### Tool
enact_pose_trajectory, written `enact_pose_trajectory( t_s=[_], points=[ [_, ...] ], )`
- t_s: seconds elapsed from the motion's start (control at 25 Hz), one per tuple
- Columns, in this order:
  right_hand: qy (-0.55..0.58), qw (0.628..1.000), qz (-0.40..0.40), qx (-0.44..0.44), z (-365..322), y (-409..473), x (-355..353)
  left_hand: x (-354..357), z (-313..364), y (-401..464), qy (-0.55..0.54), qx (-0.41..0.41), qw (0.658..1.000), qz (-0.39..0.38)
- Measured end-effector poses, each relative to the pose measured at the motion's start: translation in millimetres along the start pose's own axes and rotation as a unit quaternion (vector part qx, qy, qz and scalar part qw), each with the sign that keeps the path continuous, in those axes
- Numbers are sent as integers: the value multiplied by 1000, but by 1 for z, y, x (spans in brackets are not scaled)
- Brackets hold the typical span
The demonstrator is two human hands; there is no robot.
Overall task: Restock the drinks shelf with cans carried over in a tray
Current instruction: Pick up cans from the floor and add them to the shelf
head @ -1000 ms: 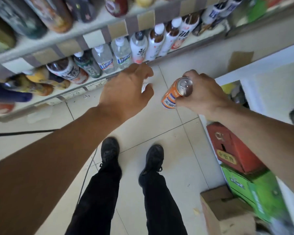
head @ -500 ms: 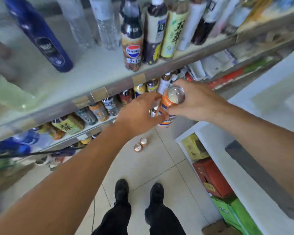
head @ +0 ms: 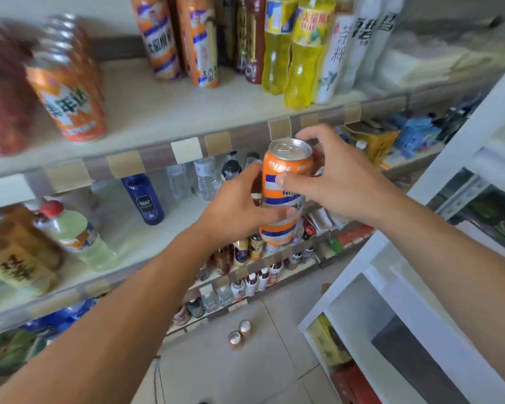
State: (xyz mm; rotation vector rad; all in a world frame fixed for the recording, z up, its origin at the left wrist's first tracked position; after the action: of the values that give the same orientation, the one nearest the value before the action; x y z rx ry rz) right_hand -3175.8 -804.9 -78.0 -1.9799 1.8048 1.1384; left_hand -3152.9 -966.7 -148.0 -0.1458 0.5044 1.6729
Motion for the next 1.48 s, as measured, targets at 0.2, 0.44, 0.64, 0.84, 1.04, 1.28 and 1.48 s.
enact_pose_trajectory(
  t_s=[0.2, 0.44, 0.64, 0.84, 1.04, 1.28, 1.48],
  points=[
    [69, 998, 4, 13, 5, -16, 16, -38, 33, 10, -15, -13, 993, 116],
    [141, 988, 58, -6, -21, -10, 53, -71, 66, 17, 13, -6, 983, 182],
    [113, 989, 91, -24, -46, 17, 69, -97, 67, 25, 61, -11, 977, 203],
    [99, 989, 98, -54, -72, 65, 81, -137, 53, 49, 116, 25, 965, 235],
    [66, 990, 121, -43, -84, 123, 98, -167, 6, 82, 384, 8, 885, 263],
    [59, 989, 133, -19, -81, 165, 134, -175, -8, 114, 423, 11, 866, 267],
    [67, 991, 116, -21, -80, 197, 165, -181, -19, 124, 435, -2, 857, 275]
  ],
)
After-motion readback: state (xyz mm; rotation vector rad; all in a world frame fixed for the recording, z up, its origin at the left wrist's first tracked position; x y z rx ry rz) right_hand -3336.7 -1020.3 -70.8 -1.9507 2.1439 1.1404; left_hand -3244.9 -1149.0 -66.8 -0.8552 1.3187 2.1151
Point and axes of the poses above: each hand's wrist, its own y-axis towards the middle knuckle, its own x-axis out of the palm, z = x × y, the point moved 4 cm from there along y, towards the middle knuckle, and after that the axes turned 13 degrees about z, right-handed, at the moved point
